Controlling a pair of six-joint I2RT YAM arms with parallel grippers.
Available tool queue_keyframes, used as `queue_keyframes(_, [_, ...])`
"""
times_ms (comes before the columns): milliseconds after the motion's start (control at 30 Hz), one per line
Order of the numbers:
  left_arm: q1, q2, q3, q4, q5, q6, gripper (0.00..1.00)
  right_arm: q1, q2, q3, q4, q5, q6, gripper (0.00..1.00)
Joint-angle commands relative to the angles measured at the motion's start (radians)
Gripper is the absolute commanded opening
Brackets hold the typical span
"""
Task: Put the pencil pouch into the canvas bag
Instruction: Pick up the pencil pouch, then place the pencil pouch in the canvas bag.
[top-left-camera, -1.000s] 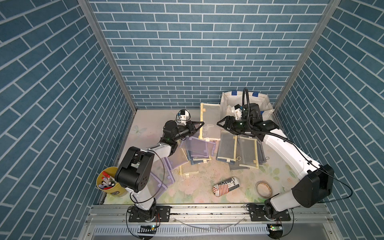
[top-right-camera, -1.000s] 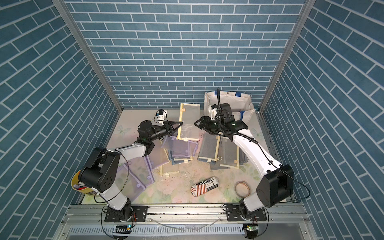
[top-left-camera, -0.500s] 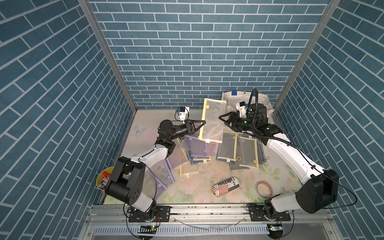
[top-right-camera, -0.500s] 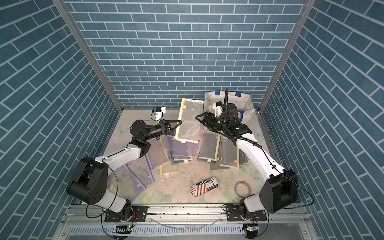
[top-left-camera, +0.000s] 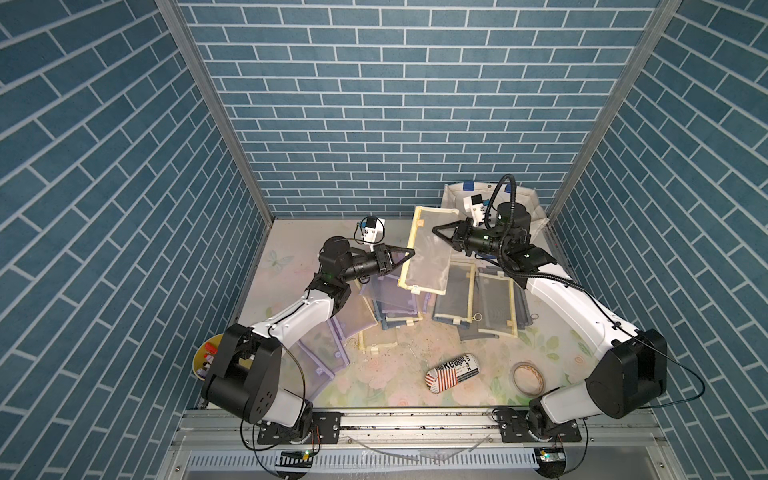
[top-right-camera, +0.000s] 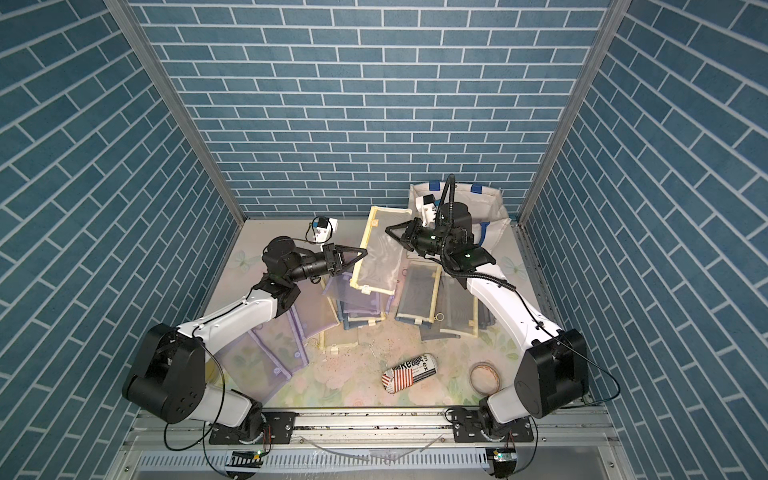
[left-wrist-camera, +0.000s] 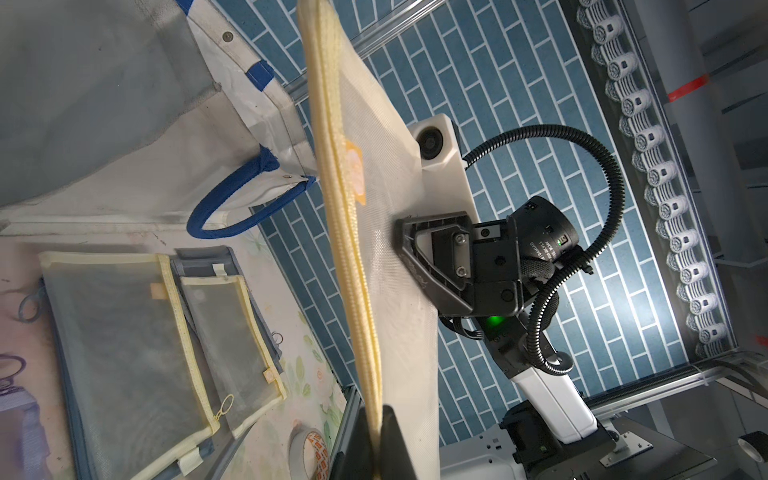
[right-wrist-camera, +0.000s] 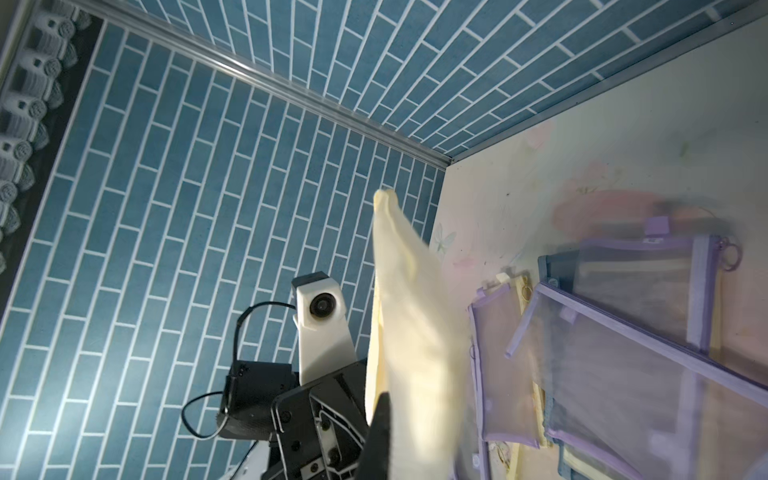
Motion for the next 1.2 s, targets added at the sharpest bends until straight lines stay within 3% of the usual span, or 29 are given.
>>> queue_keyframes(0, [-0.005,-0.021,0.026,-0.024,-0.001,0.036,0.00,0.006,-0.007,0.040,0.047,-0.042,-0.014,0.00])
queue_keyframes(233, [-0.005,-0.030,0.055,-0.103,-0.026,0.094,0.02,0.000,-0.038,0.048,-0.002,-0.038,-0.047,0.00])
queue_keyframes(467, [-0.001,-0.034,0.093,-0.223,-0.061,0.155,0.50,-0.037,-0.070,0.042,-0.033,-0.001,-0.049,0.00])
queue_keyframes(600, [0.001,-0.067,0.098,-0.349,-0.136,0.233,0.89,-0.094,-0.101,0.025,-0.032,0.062,-0.012,0.00])
queue_keyframes(667, [0.001,-0.100,0.101,-0.455,-0.193,0.307,0.97,-0.136,-0.106,0.043,-0.054,0.095,-0.002,0.00])
queue_keyframes(833, [-0.010,-0.177,0.138,-0.765,-0.355,0.513,0.99,-0.215,-0.021,0.258,-0.228,0.216,-0.022,0.00])
queue_keyframes(933, [-0.017,-0.210,0.153,-0.869,-0.417,0.589,0.99,-0.250,0.035,0.364,-0.272,0.378,0.081,0.00])
queue_keyframes(1167, [-0.056,-0.350,0.101,-0.922,-0.579,0.682,0.99,-0.271,0.167,0.572,-0.355,0.705,0.193,0.00])
